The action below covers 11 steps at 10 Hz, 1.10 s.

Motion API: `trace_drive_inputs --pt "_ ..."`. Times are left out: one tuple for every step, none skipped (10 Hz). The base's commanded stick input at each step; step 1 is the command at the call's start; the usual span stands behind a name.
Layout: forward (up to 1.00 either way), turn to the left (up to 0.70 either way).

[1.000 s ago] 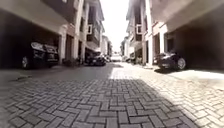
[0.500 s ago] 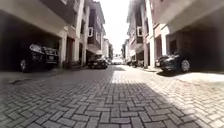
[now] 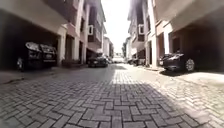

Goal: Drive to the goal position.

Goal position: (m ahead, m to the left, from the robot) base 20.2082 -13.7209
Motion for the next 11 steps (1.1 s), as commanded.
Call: trace_drive_inputs --pt "0.5 0.0" --pt "0.5 0.0" --pt "0.5 0.0" --pt "0.5 0.0" --pt "0.5 0.0" --pt "0.5 0.0" --pt "0.5 0.0" --pt "0.5 0.0" --pt "0.5 0.0" --pt "0.5 -0.36" --pt "0.5 -0.29"
